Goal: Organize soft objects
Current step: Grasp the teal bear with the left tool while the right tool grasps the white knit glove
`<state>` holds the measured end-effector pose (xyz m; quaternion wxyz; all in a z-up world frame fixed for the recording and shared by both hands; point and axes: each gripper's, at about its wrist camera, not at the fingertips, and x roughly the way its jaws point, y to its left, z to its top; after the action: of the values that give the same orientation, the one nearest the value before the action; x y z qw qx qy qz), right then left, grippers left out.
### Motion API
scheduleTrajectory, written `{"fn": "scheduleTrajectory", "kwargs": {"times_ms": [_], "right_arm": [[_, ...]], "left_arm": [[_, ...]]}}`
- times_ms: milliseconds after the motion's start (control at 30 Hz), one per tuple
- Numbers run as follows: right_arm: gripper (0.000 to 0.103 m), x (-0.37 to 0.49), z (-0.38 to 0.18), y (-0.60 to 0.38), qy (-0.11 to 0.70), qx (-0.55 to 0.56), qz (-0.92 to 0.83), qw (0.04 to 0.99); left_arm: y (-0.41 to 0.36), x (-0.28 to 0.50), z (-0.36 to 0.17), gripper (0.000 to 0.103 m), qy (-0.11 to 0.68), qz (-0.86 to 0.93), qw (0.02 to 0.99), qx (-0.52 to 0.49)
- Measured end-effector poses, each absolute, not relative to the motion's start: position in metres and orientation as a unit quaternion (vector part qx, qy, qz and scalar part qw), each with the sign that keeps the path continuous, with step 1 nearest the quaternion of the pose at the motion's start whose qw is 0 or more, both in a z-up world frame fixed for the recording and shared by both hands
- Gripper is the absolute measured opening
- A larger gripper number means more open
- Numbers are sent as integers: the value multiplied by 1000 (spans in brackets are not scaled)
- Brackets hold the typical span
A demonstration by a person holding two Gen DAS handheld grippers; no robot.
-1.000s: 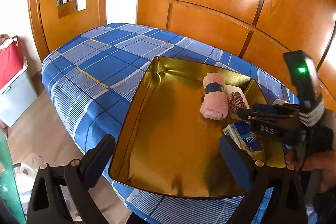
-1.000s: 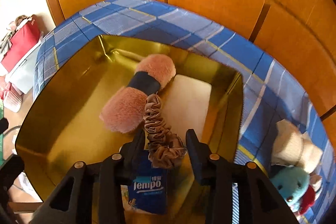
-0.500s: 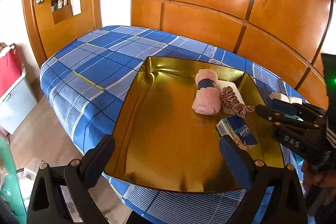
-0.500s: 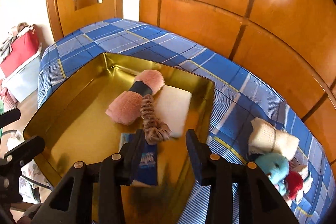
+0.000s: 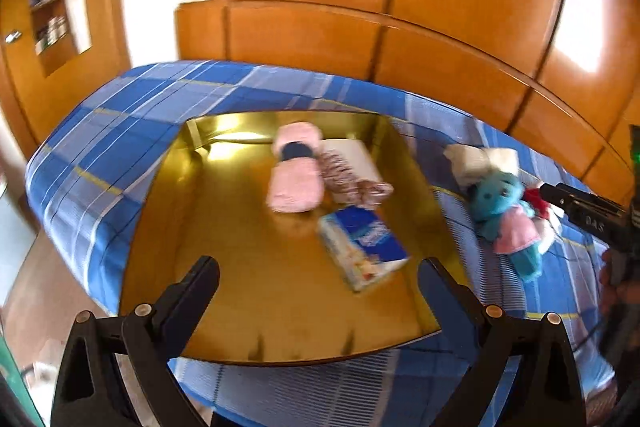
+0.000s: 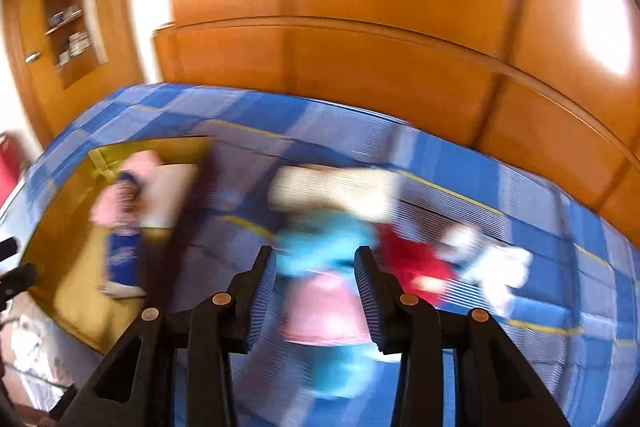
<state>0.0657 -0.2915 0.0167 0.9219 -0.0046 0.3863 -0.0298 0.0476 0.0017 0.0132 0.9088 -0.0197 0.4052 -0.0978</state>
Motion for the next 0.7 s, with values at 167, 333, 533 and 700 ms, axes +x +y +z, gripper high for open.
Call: {"fn": "scheduleTrajectory", "kwargs": {"times_ms": [167, 333, 533, 700], "right_arm": [[41, 48, 6, -379, 393, 50, -121, 910], [41, 32, -17, -438, 399, 108, -187, 891], [41, 26, -28, -464, 406, 165, -202, 876], [41, 24, -23, -462, 404, 175, -180, 880]], "left_arm": [[-35, 45, 25, 100, 395, -147, 907, 7], [-81, 47, 32, 100, 394, -196, 897, 35], [-143, 57, 22, 95, 422, -246, 871, 53], [-185, 75, 4, 85, 456, -257, 851, 49]]}}
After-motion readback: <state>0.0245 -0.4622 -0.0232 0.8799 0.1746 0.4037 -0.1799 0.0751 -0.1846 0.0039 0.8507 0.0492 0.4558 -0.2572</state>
